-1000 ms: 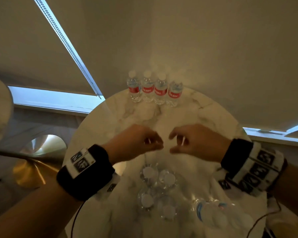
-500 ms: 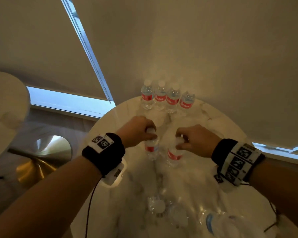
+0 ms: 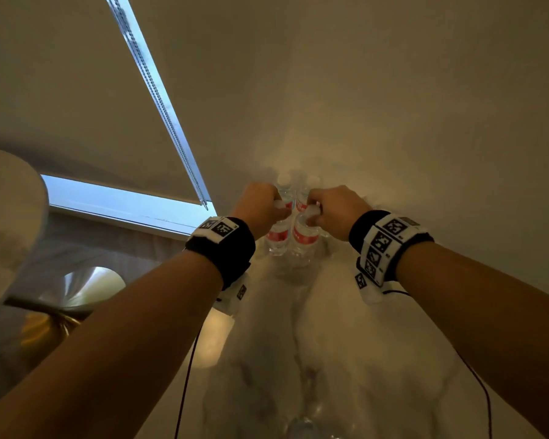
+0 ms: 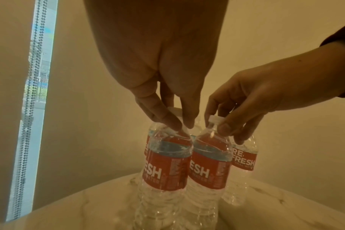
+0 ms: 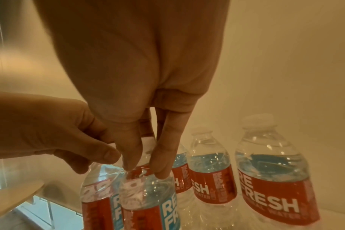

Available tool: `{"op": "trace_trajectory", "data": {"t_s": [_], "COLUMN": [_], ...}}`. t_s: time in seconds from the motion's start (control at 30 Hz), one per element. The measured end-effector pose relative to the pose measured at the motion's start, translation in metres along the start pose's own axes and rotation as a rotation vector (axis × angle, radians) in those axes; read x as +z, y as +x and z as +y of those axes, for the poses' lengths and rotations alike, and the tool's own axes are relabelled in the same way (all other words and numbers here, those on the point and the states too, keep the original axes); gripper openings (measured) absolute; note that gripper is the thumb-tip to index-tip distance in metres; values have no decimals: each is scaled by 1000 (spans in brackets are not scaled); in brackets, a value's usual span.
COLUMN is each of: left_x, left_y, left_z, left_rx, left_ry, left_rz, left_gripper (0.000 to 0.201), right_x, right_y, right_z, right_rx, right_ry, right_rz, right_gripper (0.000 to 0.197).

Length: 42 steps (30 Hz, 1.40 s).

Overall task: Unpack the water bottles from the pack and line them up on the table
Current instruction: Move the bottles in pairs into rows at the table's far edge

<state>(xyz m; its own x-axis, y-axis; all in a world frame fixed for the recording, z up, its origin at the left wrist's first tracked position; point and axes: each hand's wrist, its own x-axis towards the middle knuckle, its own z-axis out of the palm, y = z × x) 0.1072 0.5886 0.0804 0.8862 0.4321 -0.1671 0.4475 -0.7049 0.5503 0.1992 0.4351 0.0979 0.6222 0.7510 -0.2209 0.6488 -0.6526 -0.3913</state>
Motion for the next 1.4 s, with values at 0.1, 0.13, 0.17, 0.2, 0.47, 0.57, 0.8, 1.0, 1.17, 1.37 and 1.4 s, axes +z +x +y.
{"op": "trace_trajectory", "data": {"t_s": [0.1,0.13,0.17,0.2,0.47,0.57,0.8,1.0,1.17,1.37,1.4], "left_x": [4,6,8,11,0,-10,8,49,61,57,57], "left_y": [6,8,10,11,-15,-59,-213,-297,-295,-208,-186], "left_z": [3,2,0,-2,-6,4,27,19,21,48,54], "left_rx": [-9,-7,-10,-19,-55,-26,215,327,352,327,318], "left_ry": [-26,-30,-31,-30,40,66,-111,38,58,126,128], "left_rz": [43,59,71,80,45,47,-232,-583,-532,-396,-364], "left_gripper": [28,29,30,31,55,54,33,43,36,38,37], "right_x": [1,0,0,1,-12,-15,10,55,63,31,23], "right_y": [7,8,9,10,-37,-99,-248,-311,-306,-221,-201], "right_z": [-1,0,1,2,0,-12,-26,-18,-14,14,20], "right_rx": [-31,-37,-39,-41,11,-51,-181,-249,-213,-98,-74], "right_ry": [-33,-32,-29,-26,47,71,76,-46,-53,-123,-140], "right_rz": [17,17,12,1,-30,-144,-440,-588,-484,-377,-343], "right_gripper": [26,27,28,31,67,49,38,47,28,30,30]}}
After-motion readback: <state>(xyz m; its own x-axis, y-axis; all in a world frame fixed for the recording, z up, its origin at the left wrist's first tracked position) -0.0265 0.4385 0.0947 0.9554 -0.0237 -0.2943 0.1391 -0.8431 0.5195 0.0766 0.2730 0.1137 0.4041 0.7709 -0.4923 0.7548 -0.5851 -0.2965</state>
